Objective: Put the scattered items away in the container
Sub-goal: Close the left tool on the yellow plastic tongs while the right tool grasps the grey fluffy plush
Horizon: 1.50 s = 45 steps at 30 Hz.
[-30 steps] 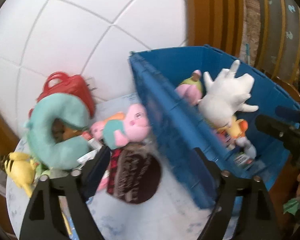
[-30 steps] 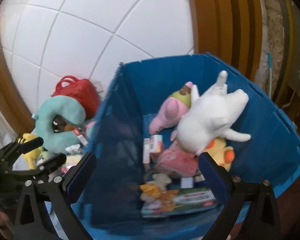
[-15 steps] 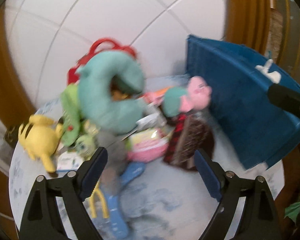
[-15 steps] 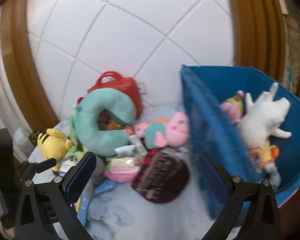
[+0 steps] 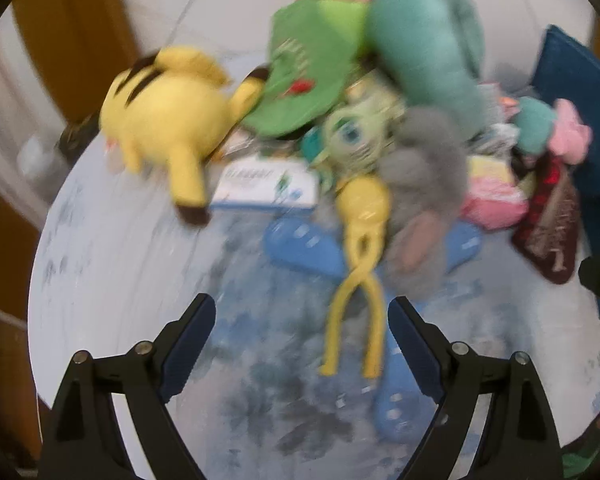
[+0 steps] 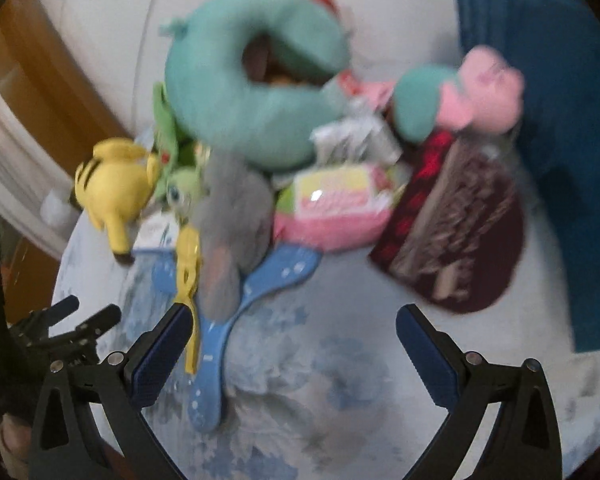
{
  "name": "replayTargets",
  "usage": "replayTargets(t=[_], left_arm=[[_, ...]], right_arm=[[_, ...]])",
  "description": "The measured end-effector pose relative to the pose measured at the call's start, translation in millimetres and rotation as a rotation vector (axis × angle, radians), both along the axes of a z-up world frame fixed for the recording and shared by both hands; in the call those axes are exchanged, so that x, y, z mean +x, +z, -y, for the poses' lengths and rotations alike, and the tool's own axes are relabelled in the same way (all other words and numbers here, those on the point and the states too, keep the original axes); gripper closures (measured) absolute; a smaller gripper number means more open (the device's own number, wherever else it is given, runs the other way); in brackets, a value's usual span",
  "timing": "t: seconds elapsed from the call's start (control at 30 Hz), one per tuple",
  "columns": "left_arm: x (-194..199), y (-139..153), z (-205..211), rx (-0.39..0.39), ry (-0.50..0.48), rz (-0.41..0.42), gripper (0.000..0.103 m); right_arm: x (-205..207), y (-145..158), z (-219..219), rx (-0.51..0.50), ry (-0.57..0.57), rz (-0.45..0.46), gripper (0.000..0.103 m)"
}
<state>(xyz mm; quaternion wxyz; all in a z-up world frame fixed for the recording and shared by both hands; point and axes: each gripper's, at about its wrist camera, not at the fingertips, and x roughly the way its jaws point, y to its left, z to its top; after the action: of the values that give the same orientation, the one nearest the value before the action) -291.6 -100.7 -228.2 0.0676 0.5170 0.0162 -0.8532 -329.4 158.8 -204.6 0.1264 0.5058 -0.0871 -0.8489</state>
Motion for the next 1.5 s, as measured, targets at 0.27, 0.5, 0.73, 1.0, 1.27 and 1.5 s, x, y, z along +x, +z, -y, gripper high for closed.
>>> replayTargets(t=[0.27,0.5,0.73,1.0,1.27,1.5], left_arm=[[1,-24,5,0.012,0.045,0.042,0.014],[-27,-44,-2,0.034,0.017,0.077,0.014],[-76,-68,-16,0.025,-0.110,0.117,0.014],[-101,-87,-27,0.056,-0.227,0.150,0.028],[-106,-77,-11,0.042,-0.252,0.141,0.069],[-99,-66,16,0.061,-0.225,0.118,0.069]], right_arm=[[-22,-45,38,-0.020,0.126,0.082,0.000],[-43,-55,39,-0.067,0.096,0.105,0.000],[-60,-58,36,-0.051,0.004,0.110,0.000],[-73,-65,53,-0.036,-0.077,0.112,0.000],[-87,-65,66,-0.059,-0.121,0.097,0.000],[-96,-68,96,-0.026,-0.092,0.091,0.000]])
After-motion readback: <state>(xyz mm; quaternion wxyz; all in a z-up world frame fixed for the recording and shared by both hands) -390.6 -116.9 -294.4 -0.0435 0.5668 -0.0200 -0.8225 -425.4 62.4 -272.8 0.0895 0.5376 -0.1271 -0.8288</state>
